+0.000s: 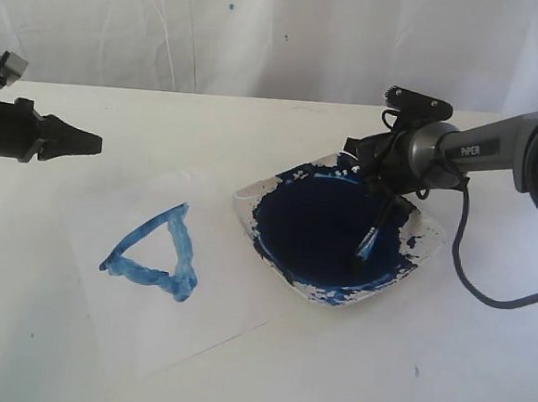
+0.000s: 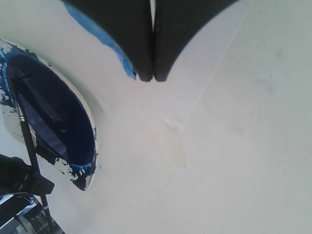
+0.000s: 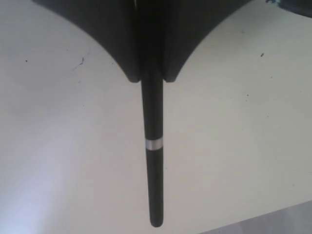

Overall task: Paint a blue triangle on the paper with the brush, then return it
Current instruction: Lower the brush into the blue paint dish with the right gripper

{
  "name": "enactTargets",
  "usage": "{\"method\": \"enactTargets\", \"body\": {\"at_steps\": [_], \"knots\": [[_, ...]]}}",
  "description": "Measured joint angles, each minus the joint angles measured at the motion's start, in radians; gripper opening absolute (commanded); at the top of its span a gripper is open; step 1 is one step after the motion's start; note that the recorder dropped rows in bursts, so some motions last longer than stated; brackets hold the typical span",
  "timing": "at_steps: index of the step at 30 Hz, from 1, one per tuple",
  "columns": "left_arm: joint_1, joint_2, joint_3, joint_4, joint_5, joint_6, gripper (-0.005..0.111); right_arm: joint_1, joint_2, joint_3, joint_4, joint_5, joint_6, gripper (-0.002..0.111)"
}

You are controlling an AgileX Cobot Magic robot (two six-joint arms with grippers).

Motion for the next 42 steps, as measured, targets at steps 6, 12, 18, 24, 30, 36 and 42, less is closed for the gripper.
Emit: {"method": "enactTargets", "body": {"at_steps": [6,12,18,24,30,36,42], "knots": [[0.000,0.000,0.000,0.000,0.000,0.000,0.000,0.000,0.000,0.000,0.000,-0.002,0.000,0.000],[0.000,0.000,0.000,0.000,0.000,0.000,0.000,0.000,0.000,0.000,0.000,-0.001,0.000,0.000],[0.000,0.000,0.000,0.000,0.000,0.000,0.000,0.000,0.000,0.000,0.000,-0.001,0.000,0.000],[0.000,0.000,0.000,0.000,0.000,0.000,0.000,0.000,0.000,0.000,0.000,-0.002,0.000,0.000],[0.000,0.000,0.000,0.000,-0.002,0.000,0.000,0.000,0.009,0.000,-0.002,-0.002,0.000,0.000],[0.000,0.000,0.000,0.000,-0.002,0.000,0.000,0.000,0.039,0.000,-0.005,-0.005,0.000,0.011],[0.000,0.000,0.000,0.000,-0.002,0.006,0.000,0.000,0.040,0.000,-0.008,-0.005,0.000,0.023]]}}
